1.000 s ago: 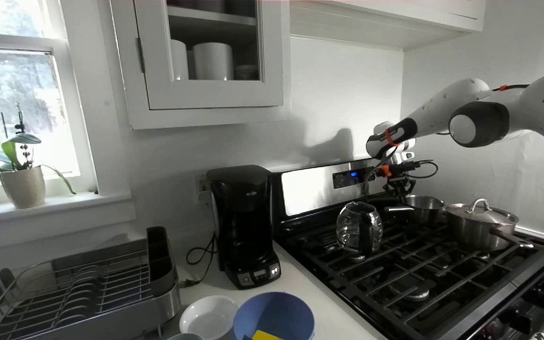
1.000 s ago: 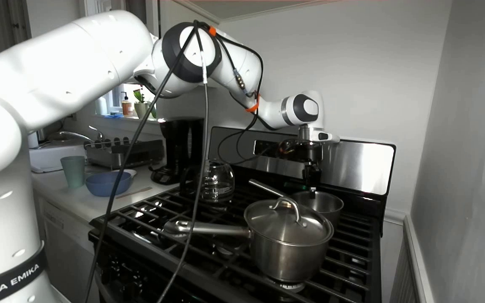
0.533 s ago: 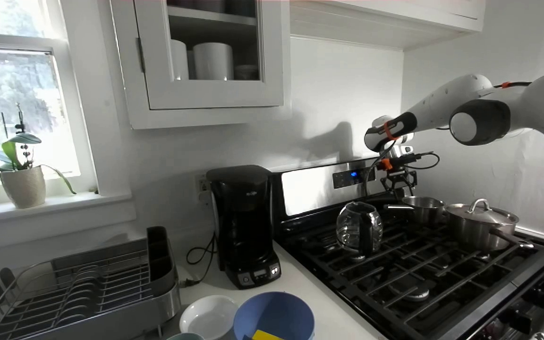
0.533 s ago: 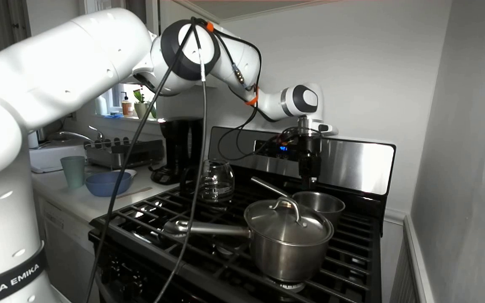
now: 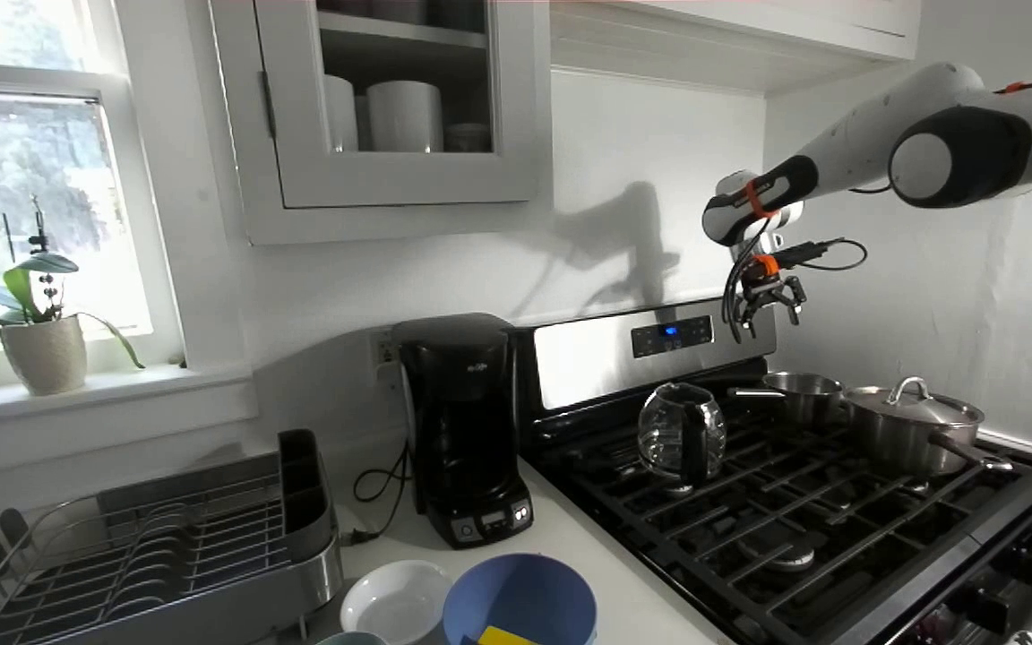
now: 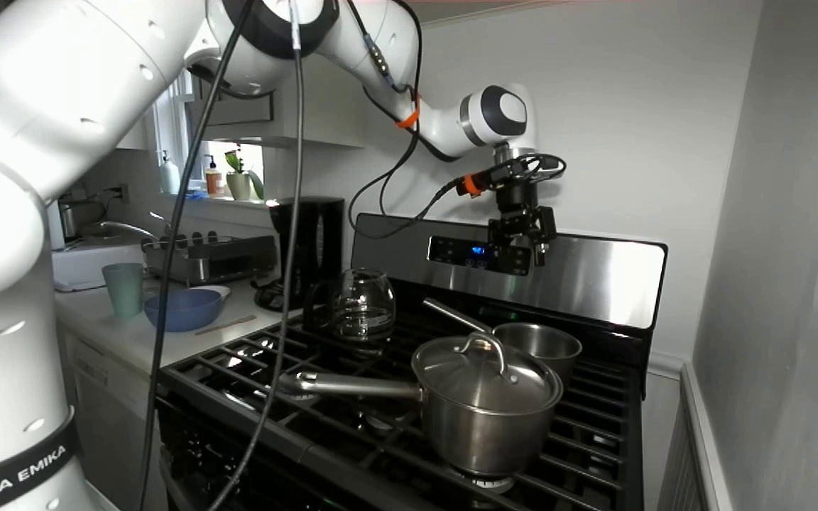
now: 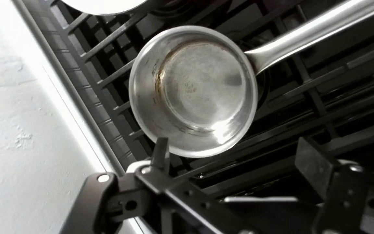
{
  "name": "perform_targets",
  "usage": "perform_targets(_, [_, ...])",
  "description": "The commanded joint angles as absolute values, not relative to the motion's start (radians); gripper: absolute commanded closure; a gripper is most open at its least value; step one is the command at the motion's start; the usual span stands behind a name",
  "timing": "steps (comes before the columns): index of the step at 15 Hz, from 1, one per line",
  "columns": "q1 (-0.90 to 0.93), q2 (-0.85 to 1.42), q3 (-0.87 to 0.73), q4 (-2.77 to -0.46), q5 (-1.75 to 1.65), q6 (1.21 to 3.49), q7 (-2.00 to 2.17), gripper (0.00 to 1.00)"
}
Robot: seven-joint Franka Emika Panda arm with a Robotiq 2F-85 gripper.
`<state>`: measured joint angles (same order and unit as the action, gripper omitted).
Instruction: Move the pot on the top right slightly to the left
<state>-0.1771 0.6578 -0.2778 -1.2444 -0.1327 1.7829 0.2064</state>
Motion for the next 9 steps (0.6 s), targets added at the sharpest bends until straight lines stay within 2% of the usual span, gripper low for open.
perform_targets(1, [-0.147,0.46,-0.278,-1.483,-0.228,1.891,0.058,0.0])
perform_targets(5, [-0.175,0.309,-0.246,-1.642,-0.337,1.98,-0.104,0.0])
perform_targets(6, [-0.183,0.426,-0.243,-1.486,-0.29,1.908,-0.033,0.0])
perform_targets(9, [-0.185,0.348,-0.243,-1.577,-0.314,1.942,-0.087,0.0])
